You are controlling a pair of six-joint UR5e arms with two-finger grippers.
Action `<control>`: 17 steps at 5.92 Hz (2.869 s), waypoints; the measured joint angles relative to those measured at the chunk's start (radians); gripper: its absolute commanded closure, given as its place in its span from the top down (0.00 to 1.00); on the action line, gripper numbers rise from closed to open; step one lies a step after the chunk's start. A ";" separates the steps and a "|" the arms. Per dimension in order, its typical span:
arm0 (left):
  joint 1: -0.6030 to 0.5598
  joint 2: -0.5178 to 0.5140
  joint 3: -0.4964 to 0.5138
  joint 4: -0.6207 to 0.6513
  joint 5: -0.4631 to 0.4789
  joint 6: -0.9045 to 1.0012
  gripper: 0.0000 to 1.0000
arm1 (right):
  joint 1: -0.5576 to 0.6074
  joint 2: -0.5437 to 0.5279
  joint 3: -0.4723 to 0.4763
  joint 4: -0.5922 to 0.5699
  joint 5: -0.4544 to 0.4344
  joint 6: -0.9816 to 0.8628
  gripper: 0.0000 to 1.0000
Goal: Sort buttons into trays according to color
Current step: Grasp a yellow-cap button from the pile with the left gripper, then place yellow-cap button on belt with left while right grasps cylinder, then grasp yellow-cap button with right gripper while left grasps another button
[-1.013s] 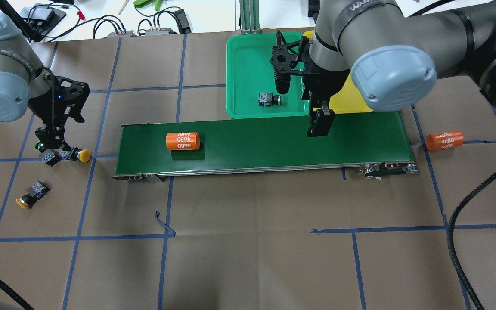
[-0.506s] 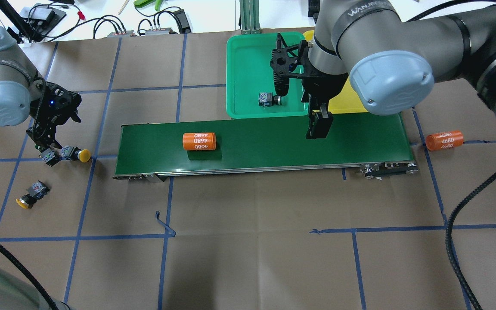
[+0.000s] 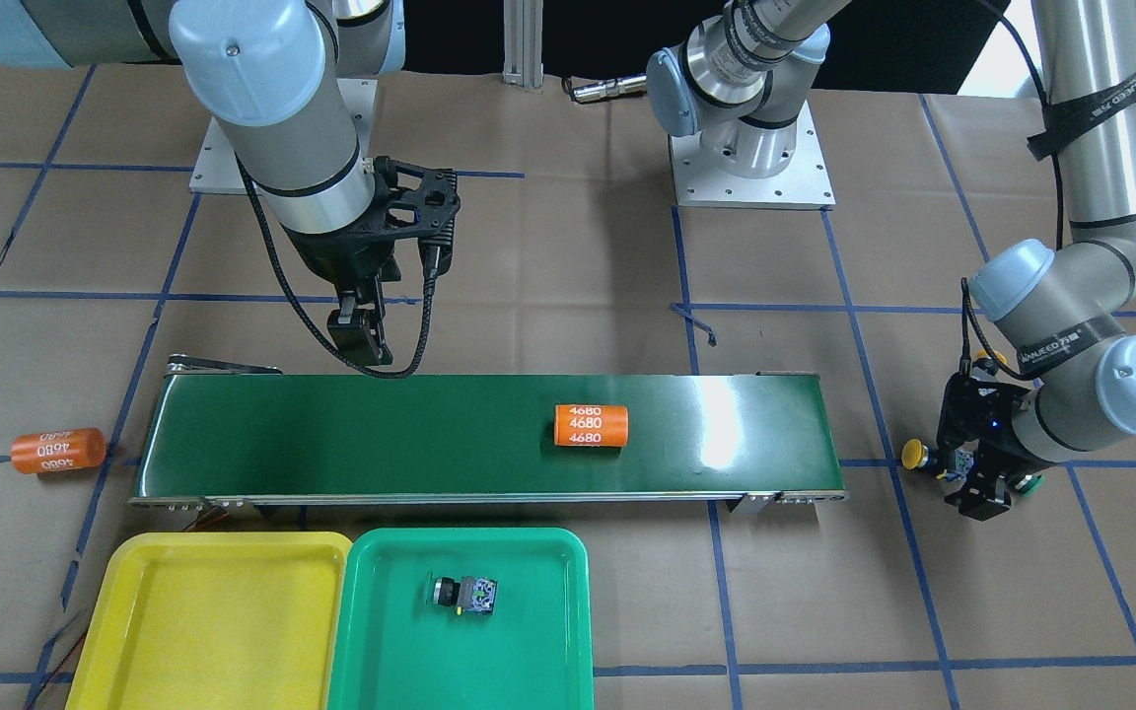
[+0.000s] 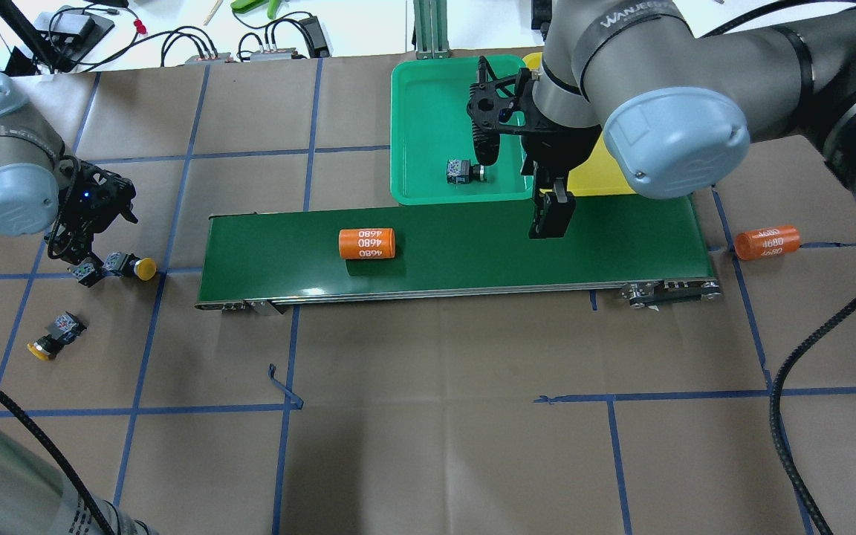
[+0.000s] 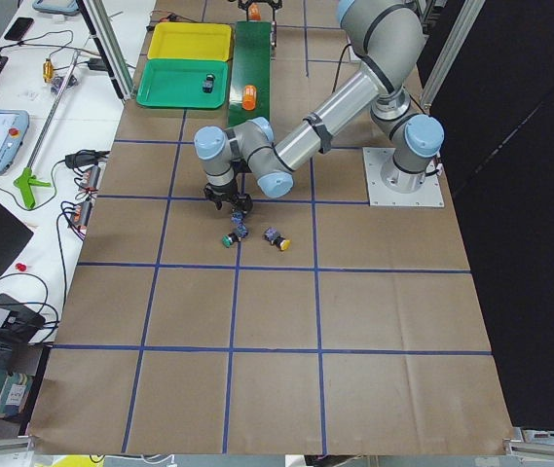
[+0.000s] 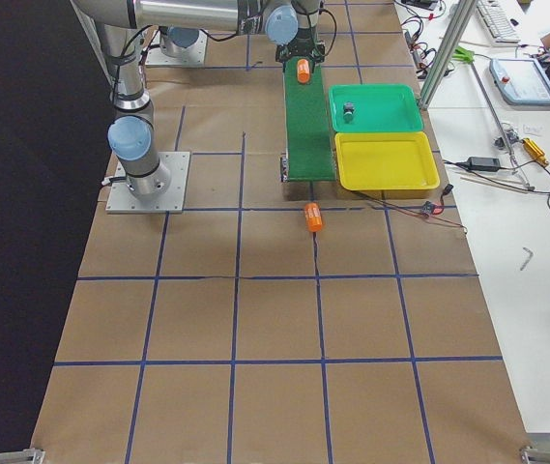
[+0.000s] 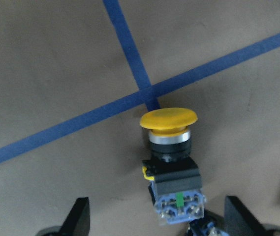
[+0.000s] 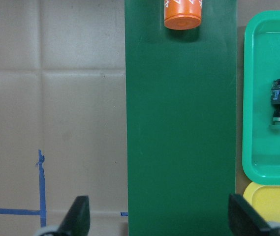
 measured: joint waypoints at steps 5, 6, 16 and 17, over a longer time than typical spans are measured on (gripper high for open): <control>-0.010 0.105 -0.008 -0.092 -0.006 -0.137 0.00 | 0.000 0.001 0.000 -0.005 0.004 0.001 1.00; -0.034 0.162 -0.007 -0.152 -0.025 -0.216 0.00 | 0.000 0.001 0.002 -0.014 0.004 0.001 1.00; -0.288 0.222 -0.009 -0.246 -0.092 -0.785 0.99 | 0.000 0.001 0.004 -0.029 -0.001 -0.001 1.00; -0.188 0.248 -0.018 -0.250 -0.092 -0.790 0.99 | 0.000 0.001 0.004 -0.029 -0.001 -0.001 1.00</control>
